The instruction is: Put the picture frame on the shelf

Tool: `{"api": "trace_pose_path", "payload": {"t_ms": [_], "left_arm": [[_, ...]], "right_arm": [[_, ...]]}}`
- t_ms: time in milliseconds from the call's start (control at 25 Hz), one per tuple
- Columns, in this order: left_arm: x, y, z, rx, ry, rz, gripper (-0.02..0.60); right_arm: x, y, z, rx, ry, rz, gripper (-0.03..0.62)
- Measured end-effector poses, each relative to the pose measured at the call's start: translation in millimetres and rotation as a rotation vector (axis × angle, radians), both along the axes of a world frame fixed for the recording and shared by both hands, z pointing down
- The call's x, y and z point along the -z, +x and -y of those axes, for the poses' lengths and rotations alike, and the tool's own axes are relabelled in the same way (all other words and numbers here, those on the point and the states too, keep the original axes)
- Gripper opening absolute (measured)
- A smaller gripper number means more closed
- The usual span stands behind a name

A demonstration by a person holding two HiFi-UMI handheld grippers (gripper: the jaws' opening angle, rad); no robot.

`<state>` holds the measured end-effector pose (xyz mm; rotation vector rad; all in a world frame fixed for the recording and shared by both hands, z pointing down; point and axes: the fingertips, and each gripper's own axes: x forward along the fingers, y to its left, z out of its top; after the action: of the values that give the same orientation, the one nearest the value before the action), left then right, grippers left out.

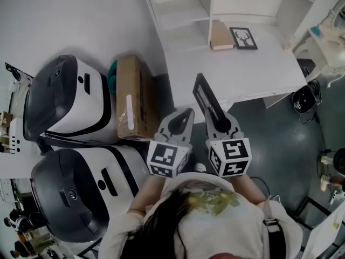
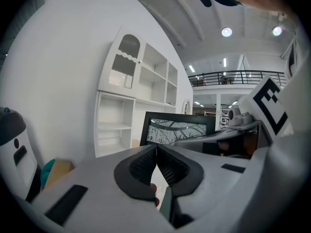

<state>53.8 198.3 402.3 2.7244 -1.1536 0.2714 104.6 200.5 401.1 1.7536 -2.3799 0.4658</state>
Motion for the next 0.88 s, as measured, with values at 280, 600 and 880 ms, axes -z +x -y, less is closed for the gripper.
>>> {"api": "trace_pose_path", "payload": {"t_ms": [280, 600, 880], "left_arm": [[11, -26, 84, 0.006, 0.007, -0.025, 0.031], [12, -47, 156, -0.005, -0.004, -0.047, 0.031], [4, -65, 202, -0.011, -0.030, -0.051, 0.031]], "right_arm": [[18, -17, 86, -0.016, 0.021, -0.020, 0.037], [24, -37, 160, -0.036, 0.026, -0.036, 0.037], [23, -49, 207, -0.068, 0.026, -0.058, 0.037]]}}
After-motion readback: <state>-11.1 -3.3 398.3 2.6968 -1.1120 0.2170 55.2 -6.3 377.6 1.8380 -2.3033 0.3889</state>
